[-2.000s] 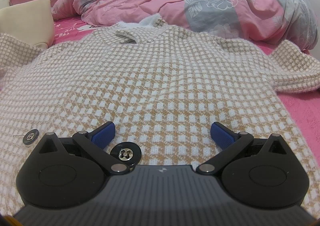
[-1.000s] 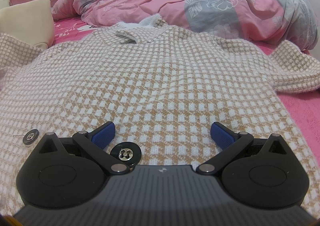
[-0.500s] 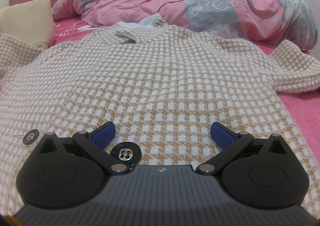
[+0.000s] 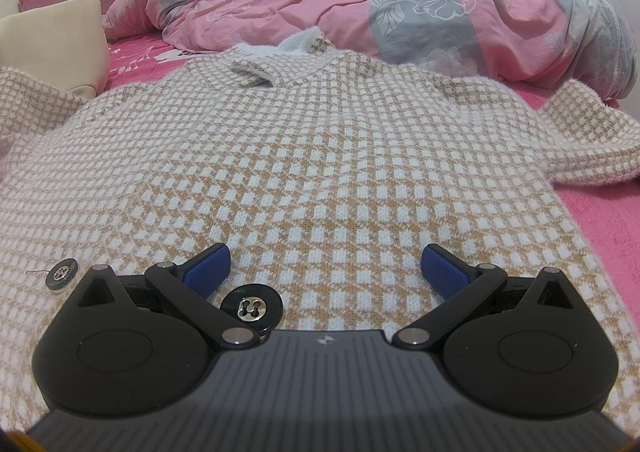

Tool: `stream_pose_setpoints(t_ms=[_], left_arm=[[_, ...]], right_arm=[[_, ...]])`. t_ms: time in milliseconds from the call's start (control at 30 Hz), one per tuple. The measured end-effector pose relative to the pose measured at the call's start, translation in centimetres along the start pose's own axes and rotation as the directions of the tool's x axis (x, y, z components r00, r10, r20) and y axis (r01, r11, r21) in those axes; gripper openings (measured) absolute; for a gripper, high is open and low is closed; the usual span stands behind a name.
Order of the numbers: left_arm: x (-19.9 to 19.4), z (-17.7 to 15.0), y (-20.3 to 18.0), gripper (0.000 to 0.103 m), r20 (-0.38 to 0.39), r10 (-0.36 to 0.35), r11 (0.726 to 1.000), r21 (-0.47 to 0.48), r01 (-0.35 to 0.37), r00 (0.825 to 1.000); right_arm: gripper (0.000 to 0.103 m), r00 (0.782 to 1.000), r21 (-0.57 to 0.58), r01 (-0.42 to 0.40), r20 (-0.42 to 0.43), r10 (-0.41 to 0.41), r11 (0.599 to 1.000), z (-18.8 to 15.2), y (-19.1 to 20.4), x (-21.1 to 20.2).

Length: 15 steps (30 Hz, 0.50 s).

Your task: Fold clothes

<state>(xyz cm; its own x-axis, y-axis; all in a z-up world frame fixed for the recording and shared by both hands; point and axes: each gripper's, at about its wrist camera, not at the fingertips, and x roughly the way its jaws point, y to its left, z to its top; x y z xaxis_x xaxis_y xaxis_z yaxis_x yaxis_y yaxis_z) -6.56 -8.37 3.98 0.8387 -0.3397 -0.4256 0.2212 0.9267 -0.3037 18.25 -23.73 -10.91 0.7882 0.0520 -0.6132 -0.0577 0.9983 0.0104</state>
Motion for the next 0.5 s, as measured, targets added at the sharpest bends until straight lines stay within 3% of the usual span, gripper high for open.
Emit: stream_pose_setpoints(t_ms=[167,500], left_arm=[[2.5,0.8,-1.4,0.075,0.008,-0.041,0.999,0.012,0.041,0.999],[12.2,5.2,0.0,0.075,-0.102,-0.113,0.984,0.129,0.126,0.988]], right_arm=[[0.102,1.000,0.000,0.000,0.000,0.000,1.000,0.0,0.0,0.0],[0.102,1.000,-0.001,0.004,0.007,-0.004,1.000,-0.2,0.1,0.0]])
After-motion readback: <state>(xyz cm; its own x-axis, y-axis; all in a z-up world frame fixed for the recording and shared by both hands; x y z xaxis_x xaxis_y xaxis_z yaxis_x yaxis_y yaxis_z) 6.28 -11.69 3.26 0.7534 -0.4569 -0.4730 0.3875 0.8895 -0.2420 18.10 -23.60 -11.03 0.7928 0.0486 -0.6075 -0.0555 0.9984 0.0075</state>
